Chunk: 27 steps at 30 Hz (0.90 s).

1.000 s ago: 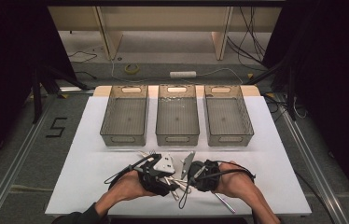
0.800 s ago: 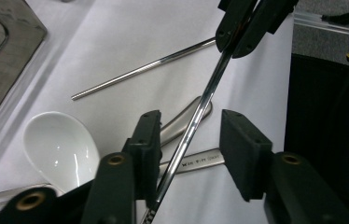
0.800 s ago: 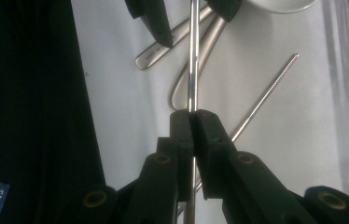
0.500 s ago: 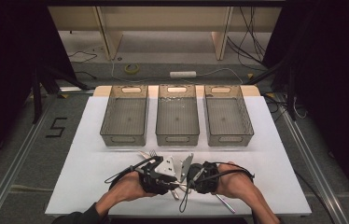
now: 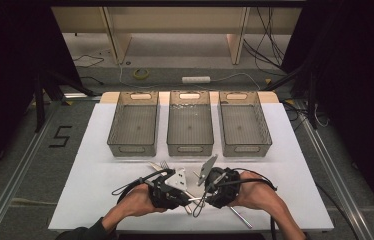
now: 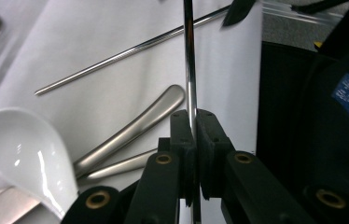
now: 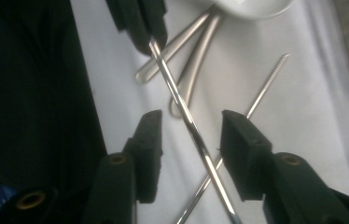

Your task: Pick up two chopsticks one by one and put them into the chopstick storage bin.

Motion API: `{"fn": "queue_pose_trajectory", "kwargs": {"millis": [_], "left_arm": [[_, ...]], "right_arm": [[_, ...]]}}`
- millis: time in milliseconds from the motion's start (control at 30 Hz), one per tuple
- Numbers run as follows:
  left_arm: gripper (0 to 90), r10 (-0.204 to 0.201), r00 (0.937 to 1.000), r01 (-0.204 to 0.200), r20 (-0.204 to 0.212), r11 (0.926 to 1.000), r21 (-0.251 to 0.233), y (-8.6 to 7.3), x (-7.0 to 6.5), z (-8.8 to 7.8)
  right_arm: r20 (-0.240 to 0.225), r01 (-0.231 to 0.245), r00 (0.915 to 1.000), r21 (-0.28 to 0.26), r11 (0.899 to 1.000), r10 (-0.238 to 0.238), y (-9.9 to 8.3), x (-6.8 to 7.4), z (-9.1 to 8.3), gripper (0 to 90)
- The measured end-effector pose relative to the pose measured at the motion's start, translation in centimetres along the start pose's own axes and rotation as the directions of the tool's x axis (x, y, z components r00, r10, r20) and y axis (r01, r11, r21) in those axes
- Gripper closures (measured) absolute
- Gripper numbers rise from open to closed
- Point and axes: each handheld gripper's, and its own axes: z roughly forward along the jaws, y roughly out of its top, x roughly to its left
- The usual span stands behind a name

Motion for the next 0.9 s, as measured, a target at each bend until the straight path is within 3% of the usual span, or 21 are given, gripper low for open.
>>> {"fn": "queue_pose_trajectory", "kwargs": {"millis": [33,67,100,133,200,233,333,533,567,700,900], "left_arm": [[85.9,0.000,1.0000,0.000,0.000,1.0000,0.000,0.0,0.0,0.0],[85.9,-0.006,0.9999,0.006,-0.009,1.0000,0.002,0.0,0.1,-0.1],[85.9,-0.016,0.9997,0.016,-0.017,0.9999,-0.001,-0.1,0.2,-0.1],[85.8,-0.023,0.9995,0.023,-0.023,0.9997,-0.001,-0.1,0.4,-0.3],[85.8,-0.055,0.9979,0.055,-0.033,0.9984,-0.014,-0.2,0.6,-0.4],[85.8,-0.069,0.9969,0.068,-0.039,0.9975,-0.022,-0.2,0.7,-0.6],[85.8,-0.108,0.9927,0.105,-0.054,0.9936,-0.041,-0.3,1.1,-1.0],[85.9,-0.146,0.9852,0.140,-0.089,0.9874,-0.073,-0.5,1.6,-1.7],[85.9,-0.154,0.9837,0.147,-0.094,0.9861,-0.078,-0.5,1.6,-1.8],[85.9,-0.184,0.9751,0.171,-0.124,0.9794,-0.107,-0.6,1.9,-2.2],[85.9,-0.236,0.9551,0.211,-0.179,0.9659,-0.150,-1.1,2.9,-3.3]], "right_arm": [[0.000,0.000,1.0000,0.000,1.000,0.000,0.0,0.0,0.0,55.5],[0.014,-0.043,0.9989,-0.048,0.998,0.044,-0.4,-0.4,-0.7,48.1],[0.014,-0.043,0.9989,-0.048,0.998,0.044,-0.4,-0.4,-0.7,48.1],[0.027,-0.098,0.9945,-0.092,0.991,0.101,-0.8,-0.6,-1.2,43.4],[0.026,-0.144,0.9884,-0.150,0.978,0.149,-1.2,-1.0,-1.5,42.3],[0.026,-0.144,0.9884,-0.150,0.978,0.149,-1.2,-1.0,-1.5,42.3],[0.044,-0.175,0.9811,-0.214,0.961,0.189,-1.8,-1.3,-2.0,41.0],[0.048,-0.211,0.9712,-0.283,0.936,0.233,-2.9,-1.4,-3.0,42.2],[0.048,-0.211,0.9712,-0.283,0.936,0.233,-2.9,-1.4,-3.0,42.2],[0.062,-0.230,0.9634,-0.310,0.923,0.261,-3.5,-1.4,-3.1,42.0],[0.047,-0.260,0.9553,-0.338,0.905,0.292,-4.5,-1.5,-2.8,39.4]]}}
